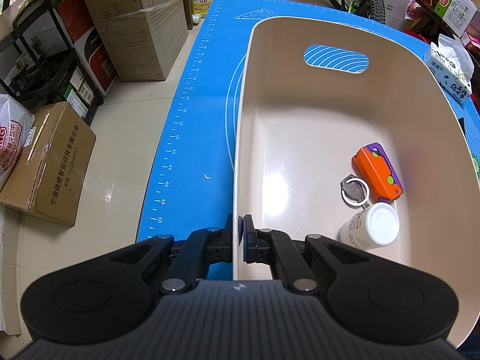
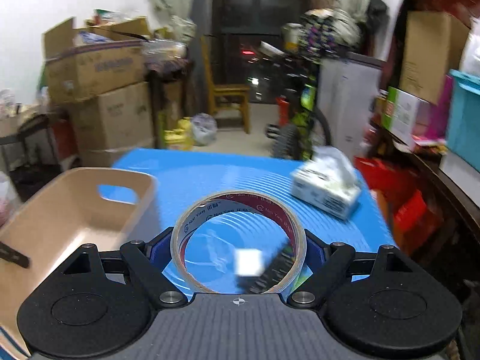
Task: Organize rigid objects
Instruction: 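Grasp the clear tape roll with the right tool and lift it, then lower the tape roll into the bin and open the right tool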
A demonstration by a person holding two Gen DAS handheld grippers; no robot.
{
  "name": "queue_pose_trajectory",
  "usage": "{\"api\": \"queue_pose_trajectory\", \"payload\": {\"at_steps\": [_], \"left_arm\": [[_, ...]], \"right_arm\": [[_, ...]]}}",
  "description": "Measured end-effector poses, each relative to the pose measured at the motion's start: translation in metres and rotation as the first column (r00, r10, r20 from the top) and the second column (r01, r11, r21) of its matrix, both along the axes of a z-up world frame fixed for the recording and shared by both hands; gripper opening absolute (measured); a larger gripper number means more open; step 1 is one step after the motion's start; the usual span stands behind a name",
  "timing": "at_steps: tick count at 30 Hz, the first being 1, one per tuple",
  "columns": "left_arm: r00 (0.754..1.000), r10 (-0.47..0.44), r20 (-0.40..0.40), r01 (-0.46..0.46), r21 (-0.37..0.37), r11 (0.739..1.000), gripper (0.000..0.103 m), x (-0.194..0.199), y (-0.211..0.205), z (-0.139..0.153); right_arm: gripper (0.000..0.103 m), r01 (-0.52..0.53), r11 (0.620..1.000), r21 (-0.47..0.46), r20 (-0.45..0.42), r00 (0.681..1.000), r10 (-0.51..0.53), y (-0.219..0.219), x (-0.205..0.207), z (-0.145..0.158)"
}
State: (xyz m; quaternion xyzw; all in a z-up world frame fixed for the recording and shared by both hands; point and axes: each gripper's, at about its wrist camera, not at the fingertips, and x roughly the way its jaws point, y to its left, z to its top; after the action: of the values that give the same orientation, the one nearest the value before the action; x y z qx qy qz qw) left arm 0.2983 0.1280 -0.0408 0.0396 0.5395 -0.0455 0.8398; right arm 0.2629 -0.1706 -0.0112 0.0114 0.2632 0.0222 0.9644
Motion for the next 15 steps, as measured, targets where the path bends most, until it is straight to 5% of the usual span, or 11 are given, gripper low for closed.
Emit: {"api": "queue_pose_trajectory", "payload": {"at_steps": [15], "left_arm": [[1.000, -0.003, 0.001, 0.003, 0.007, 1.000, 0.005, 0.000, -0.001, -0.001]], "right_arm": [[0.085, -0.269, 0.961, -0.066, -0.004, 0.963, 0.269, 0.117, 0.036, 0.016]]}}
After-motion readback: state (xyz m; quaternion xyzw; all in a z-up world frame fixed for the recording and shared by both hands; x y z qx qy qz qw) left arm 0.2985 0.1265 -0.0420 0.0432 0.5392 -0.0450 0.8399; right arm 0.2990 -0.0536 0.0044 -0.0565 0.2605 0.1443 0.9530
